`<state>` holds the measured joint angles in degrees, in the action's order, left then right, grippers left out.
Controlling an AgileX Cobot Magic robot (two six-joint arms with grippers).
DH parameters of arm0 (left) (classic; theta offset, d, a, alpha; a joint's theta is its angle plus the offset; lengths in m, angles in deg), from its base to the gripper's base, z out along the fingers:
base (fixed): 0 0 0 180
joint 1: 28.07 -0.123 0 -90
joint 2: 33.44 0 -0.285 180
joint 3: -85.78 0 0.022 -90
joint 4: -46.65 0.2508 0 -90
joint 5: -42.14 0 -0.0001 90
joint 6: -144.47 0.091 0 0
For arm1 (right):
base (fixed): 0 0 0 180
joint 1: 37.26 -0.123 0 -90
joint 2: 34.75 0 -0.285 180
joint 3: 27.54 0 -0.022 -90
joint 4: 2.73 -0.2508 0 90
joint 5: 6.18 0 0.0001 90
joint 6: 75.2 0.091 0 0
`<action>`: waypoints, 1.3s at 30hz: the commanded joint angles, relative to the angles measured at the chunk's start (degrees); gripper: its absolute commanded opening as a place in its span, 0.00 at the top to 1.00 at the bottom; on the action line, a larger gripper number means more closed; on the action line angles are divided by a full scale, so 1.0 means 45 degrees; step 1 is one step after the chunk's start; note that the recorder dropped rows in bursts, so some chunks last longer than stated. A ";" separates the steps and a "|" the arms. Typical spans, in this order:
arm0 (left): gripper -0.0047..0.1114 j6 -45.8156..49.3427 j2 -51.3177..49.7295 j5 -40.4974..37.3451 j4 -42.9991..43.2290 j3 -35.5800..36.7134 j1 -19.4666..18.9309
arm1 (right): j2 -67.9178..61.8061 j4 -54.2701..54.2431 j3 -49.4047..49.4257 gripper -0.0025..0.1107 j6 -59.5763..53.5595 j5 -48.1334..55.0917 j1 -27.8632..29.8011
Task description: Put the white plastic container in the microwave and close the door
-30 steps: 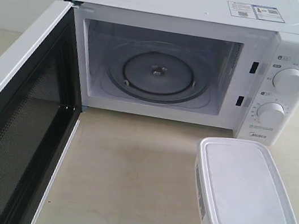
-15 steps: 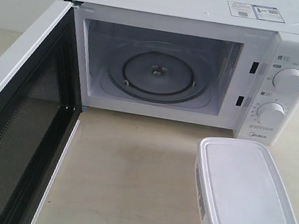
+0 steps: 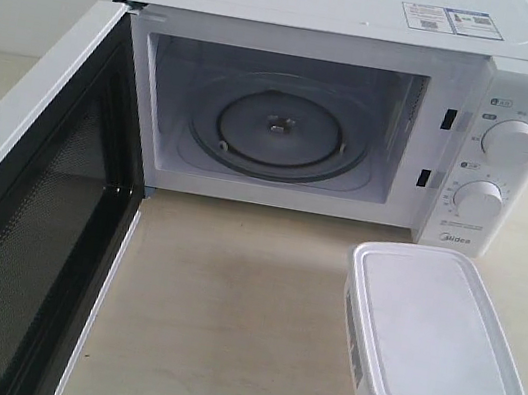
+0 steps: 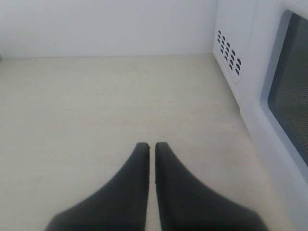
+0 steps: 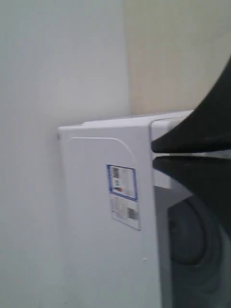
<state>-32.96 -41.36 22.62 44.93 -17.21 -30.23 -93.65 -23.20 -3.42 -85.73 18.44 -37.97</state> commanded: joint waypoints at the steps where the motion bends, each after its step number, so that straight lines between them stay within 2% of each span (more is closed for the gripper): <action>1: 0.92 0.0033 0.0030 0.0037 -0.0026 0.0046 0.0009 | -0.1641 0.1299 -0.1415 0.98 0.1062 0.2916 0.0048; 5: 0.92 0.0033 0.0030 0.0037 -0.0026 0.0046 0.0009 | -0.2456 0.2680 -0.1971 0.98 0.2867 0.4636 0.0899; 8: 0.92 0.0033 0.0030 0.0037 -0.0026 0.0046 0.0009 | -0.2701 0.2550 -0.1971 0.98 0.3029 0.5331 0.2428; 11: 0.92 0.0033 0.0030 0.0037 -0.0026 0.0046 0.0009 | -0.3012 0.1700 -0.1971 0.98 0.2614 0.5547 0.3312; 21: 0.92 0.0033 0.0030 0.0037 -0.0026 0.0046 0.0009 | -0.5857 -0.2027 -0.1635 0.98 -0.0984 0.9055 0.3480; 24: 0.92 0.0033 0.0030 0.0037 -0.0026 0.0046 0.0009 | -0.6090 -0.3575 -0.0995 0.98 -0.2579 0.9376 0.3480; 28: 0.92 0.0033 0.0030 0.0037 -0.0026 0.0046 0.0009 | -0.6090 -0.4072 -0.0118 0.98 -0.3357 0.9420 0.3480; 35: 0.92 0.0033 0.0030 0.0037 -0.0026 0.0046 0.0009 | -0.6090 -0.6734 0.1164 0.98 -0.5209 0.9448 0.4835; 39: 0.92 0.0033 0.0030 0.0037 -0.0026 0.0046 0.0009 | -0.6382 -0.7396 0.1410 0.98 -0.5493 0.9804 0.5339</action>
<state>-32.96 -41.36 22.62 44.93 -17.21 -30.23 -121.25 -53.63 2.30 -108.51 61.43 -15.32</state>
